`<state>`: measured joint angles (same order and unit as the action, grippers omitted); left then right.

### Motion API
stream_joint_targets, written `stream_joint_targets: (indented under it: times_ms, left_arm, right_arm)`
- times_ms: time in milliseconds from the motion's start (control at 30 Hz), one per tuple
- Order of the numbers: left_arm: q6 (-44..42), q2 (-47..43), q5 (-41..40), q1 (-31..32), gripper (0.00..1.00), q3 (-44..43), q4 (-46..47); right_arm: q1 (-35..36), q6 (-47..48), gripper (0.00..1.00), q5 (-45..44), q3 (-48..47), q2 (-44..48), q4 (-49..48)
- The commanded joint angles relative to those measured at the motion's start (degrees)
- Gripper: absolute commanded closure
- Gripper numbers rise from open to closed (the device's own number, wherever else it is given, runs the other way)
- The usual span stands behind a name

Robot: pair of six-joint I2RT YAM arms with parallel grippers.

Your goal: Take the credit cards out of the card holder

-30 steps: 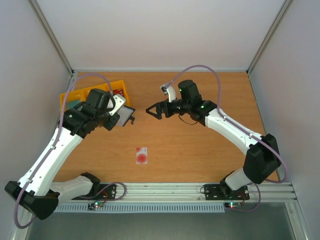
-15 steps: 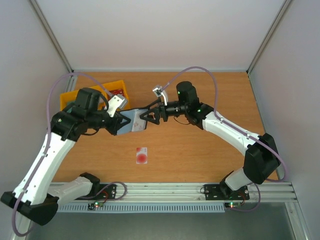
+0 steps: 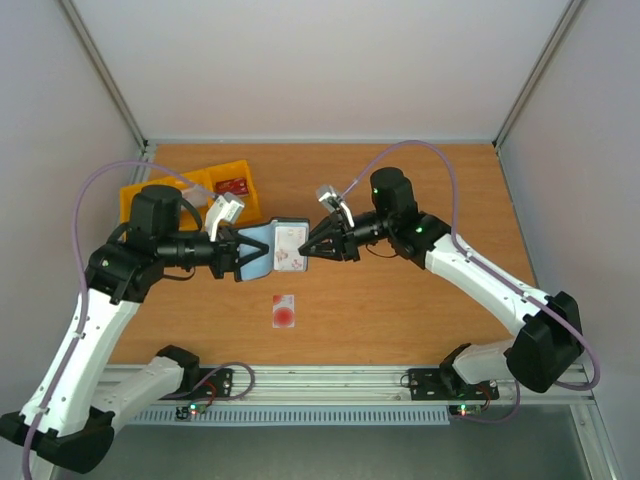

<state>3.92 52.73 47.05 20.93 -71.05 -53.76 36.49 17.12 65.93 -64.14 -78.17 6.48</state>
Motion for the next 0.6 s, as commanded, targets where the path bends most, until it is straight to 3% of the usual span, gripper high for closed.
stream_joint_targets:
  times_ms: [0,167,300,400,567]
  left_arm:
    - [2.8,-1.2,5.3,-0.4,1.0,1.6,7.0]
    - [2.3,-3.4,7.7,-0.8,1.0,3.2,9.2]
    - [2.1,-5.1,6.7,-0.9,1.0,4.7,10.5]
    - [1.9,-5.2,7.4,-1.1,1.0,5.4,10.8]
    - [3.6,-5.0,3.7,-1.2,0.98,5.8,11.5]
  right_arm:
    - [0.8,-0.7,0.77,7.3,-0.8,1.4,-2.5]
    - [0.8,2.7,0.7,5.6,-2.1,1.3,2.2]
    - [0.8,3.4,0.83,5.5,-2.7,1.5,3.1]
    - [0.7,4.7,0.98,5.7,-3.2,2.1,4.7]
    - [0.6,6.2,0.99,6.6,-4.0,2.9,7.1]
